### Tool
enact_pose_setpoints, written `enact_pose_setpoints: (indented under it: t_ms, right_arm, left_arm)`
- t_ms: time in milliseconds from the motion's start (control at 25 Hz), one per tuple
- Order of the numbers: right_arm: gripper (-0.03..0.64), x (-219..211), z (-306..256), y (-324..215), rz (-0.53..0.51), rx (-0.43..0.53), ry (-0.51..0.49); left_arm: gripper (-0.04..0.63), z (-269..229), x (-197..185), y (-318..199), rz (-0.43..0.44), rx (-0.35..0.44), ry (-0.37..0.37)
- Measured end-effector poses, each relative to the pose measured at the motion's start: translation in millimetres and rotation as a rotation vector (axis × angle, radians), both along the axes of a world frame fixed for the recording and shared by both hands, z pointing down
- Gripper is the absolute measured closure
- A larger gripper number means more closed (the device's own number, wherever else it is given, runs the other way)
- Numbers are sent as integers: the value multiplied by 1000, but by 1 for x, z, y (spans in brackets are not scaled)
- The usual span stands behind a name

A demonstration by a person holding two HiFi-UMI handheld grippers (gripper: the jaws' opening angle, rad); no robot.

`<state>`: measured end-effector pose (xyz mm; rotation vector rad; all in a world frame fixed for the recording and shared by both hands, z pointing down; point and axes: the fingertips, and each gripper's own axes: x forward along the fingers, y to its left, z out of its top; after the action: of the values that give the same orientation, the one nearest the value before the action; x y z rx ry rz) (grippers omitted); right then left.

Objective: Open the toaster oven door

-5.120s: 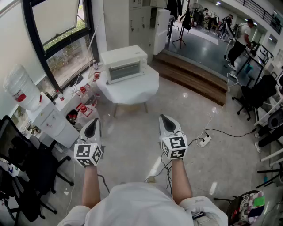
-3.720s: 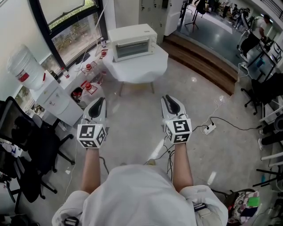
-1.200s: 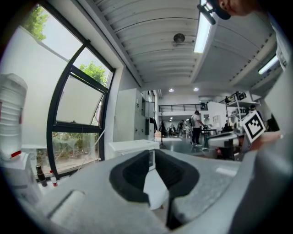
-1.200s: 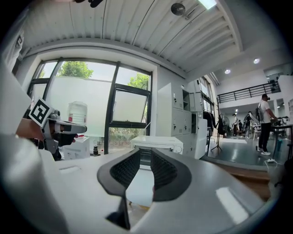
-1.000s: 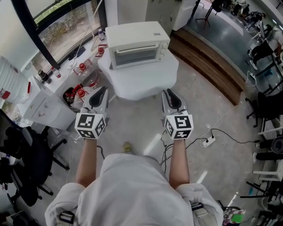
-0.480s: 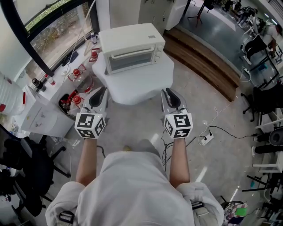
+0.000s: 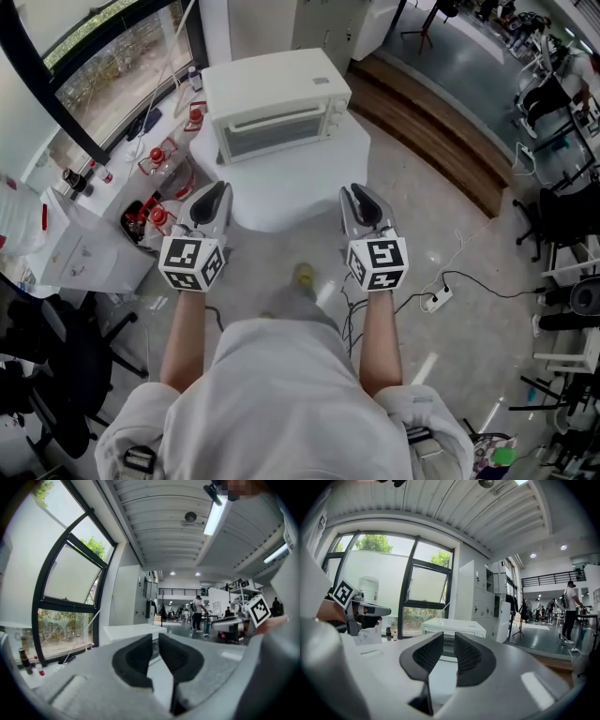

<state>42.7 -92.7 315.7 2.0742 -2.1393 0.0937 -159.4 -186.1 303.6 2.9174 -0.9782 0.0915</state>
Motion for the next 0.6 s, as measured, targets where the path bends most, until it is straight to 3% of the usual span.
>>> enact_pose_setpoints:
  t_ms: [600]
  right_arm:
    - [557,95,31,-139,-147,-56,-17]
  left_arm:
    - [555,28,90,-115,-105,-42,-60]
